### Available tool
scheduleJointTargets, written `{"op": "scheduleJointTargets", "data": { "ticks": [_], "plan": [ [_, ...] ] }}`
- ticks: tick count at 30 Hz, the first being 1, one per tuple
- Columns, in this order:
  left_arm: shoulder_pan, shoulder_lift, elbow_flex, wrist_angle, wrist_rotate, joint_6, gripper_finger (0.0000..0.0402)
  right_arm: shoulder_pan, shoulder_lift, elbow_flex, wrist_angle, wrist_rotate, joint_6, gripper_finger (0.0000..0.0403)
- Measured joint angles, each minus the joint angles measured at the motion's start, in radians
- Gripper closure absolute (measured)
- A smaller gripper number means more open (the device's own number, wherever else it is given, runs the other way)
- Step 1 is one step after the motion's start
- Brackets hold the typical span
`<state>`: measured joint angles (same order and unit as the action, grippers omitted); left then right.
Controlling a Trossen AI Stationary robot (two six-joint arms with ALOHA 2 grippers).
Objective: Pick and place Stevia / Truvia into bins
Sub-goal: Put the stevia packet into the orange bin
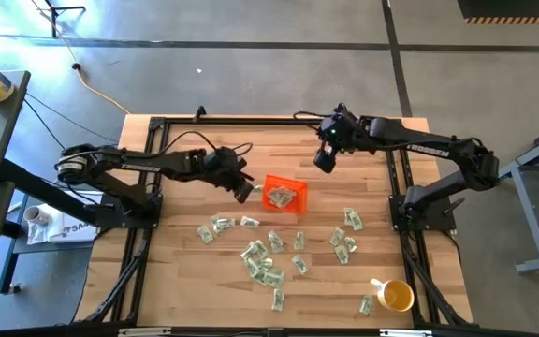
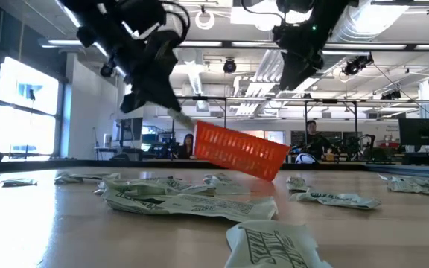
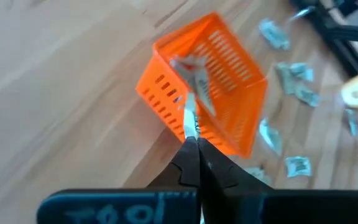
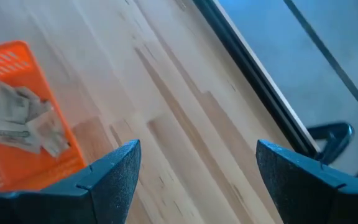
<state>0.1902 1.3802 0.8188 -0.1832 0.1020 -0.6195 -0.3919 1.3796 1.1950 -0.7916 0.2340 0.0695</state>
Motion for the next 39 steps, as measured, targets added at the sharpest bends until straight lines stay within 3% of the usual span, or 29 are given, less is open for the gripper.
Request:
{"op": "scheduleJointTargets", "data": {
  "ticks": [3, 8, 10, 18, 23, 32, 39],
  "plan": [
    [0.000, 0.044, 0.062, -0.043, -0.012, 0.049, 0.0374, -0.016, 0.001, 0.000, -0.025, -0.017, 0.000, 0.0094],
    [0.006, 0.111, 0.130, -0.221, -0.135, 0.102, 0.0379, -0.011, 0.001, 0.000, -0.022, -0.039, 0.000, 0.0094],
    [0.022, 0.123, 0.127, -0.248, -0.112, 0.092, 0.0379, -0.007, 0.001, 0.000, -0.023, -0.040, -0.005, 0.0094],
    [0.026, 0.108, 0.159, -0.021, -0.052, 0.123, 0.0379, -0.006, 0.001, 0.000, -0.050, -0.042, -0.050, 0.0094],
    [0.026, 0.183, 0.175, 0.085, 0.027, 0.202, 0.0373, -0.005, 0.001, 0.000, -0.062, -0.053, -0.074, 0.0094],
    [0.007, 0.286, 0.250, 0.055, 0.055, 0.170, 0.0249, -0.005, 0.001, 0.000, -0.057, -0.061, -0.096, 0.0094],
    [-0.056, 0.201, 0.297, -0.389, 0.026, 0.226, 0.0174, -0.005, 0.001, 0.000, -0.050, -0.089, -0.108, 0.0094]
  ]
}}
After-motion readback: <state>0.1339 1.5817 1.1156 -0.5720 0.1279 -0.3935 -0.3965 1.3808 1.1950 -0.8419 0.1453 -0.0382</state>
